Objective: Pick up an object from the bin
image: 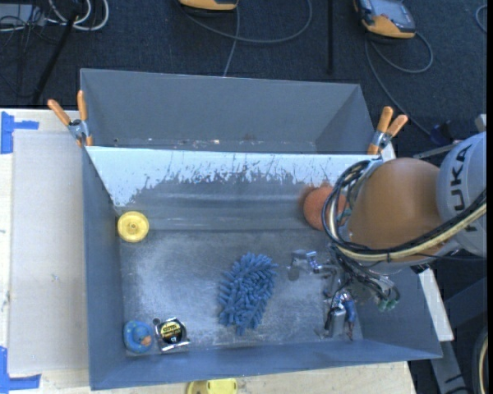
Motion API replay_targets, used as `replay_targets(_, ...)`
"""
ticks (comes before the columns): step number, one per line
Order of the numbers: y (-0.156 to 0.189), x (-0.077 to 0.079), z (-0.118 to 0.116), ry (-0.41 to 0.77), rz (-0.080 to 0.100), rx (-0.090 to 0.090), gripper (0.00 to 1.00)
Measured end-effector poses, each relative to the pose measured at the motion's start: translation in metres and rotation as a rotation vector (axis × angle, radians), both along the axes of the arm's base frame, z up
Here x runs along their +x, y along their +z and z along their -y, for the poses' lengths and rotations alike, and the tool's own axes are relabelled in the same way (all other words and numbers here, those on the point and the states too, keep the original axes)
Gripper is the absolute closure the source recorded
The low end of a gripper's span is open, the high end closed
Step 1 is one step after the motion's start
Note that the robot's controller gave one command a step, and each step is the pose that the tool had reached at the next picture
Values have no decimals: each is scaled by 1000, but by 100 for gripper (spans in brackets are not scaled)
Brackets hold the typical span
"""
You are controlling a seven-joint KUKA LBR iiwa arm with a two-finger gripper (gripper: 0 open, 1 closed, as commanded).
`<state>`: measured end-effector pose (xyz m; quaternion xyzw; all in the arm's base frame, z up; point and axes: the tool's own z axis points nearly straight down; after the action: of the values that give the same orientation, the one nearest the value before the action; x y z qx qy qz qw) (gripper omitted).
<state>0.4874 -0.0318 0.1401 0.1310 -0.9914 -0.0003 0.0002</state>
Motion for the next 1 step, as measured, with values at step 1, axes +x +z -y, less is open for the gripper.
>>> replay_targets(1,-36,12,-59,-220,0,-1,0)
